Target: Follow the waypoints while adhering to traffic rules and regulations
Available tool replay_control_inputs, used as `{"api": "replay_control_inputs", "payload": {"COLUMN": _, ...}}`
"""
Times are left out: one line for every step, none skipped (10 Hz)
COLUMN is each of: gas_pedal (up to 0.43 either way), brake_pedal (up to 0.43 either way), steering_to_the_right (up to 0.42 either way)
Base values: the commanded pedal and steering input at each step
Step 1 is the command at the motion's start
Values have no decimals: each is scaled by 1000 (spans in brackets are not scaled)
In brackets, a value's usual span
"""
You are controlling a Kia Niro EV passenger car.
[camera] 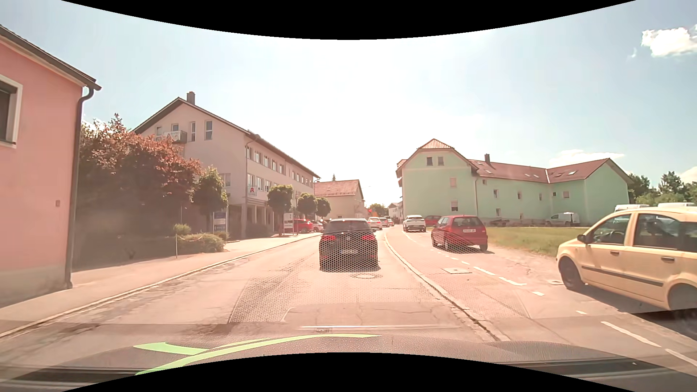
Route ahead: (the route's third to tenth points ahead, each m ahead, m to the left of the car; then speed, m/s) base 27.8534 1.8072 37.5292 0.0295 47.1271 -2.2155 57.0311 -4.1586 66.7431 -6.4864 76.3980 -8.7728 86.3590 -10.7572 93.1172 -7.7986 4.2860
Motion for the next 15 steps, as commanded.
{"api": "replay_control_inputs", "payload": {"gas_pedal": 0, "brake_pedal": 0, "steering_to_the_right": 14}}
{"api": "replay_control_inputs", "payload": {"gas_pedal": 0, "brake_pedal": 0, "steering_to_the_right": 14}}
{"api": "replay_control_inputs", "payload": {"gas_pedal": 0, "brake_pedal": 0, "steering_to_the_right": 14}}
{"api": "replay_control_inputs", "payload": {"gas_pedal": 0, "brake_pedal": 0, "steering_to_the_right": 14}}
{"api": "replay_control_inputs", "payload": {"gas_pedal": 0, "brake_pedal": 0, "steering_to_the_right": 14}}
{"api": "replay_control_inputs", "payload": {"gas_pedal": 0, "brake_pedal": 0, "steering_to_the_right": 14}}
{"api": "replay_control_inputs", "payload": {"gas_pedal": 0, "brake_pedal": 0, "steering_to_the_right": 13}}
{"api": "replay_control_inputs", "payload": {"gas_pedal": 8, "brake_pedal": 0, "steering_to_the_right": 13}}
{"api": "replay_control_inputs", "payload": {"gas_pedal": 20, "brake_pedal": 0, "steering_to_the_right": 12}}
{"api": "replay_control_inputs", "payload": {"gas_pedal": 28, "brake_pedal": 0, "steering_to_the_right": 12}}
{"api": "replay_control_inputs", "payload": {"gas_pedal": 39, "brake_pedal": 0, "steering_to_the_right": 12}}
{"api": "replay_control_inputs", "payload": {"gas_pedal": 59, "brake_pedal": 0, "steering_to_the_right": 12}}
{"api": "replay_control_inputs", "payload": {"gas_pedal": 67, "brake_pedal": 0, "steering_to_the_right": 12}}
{"api": "replay_control_inputs", "payload": {"gas_pedal": 67, "brake_pedal": 0, "steering_to_the_right": 12}}
{"api": "replay_control_inputs", "payload": {"gas_pedal": 67, "brake_pedal": 0, "steering_to_the_right": 12}}
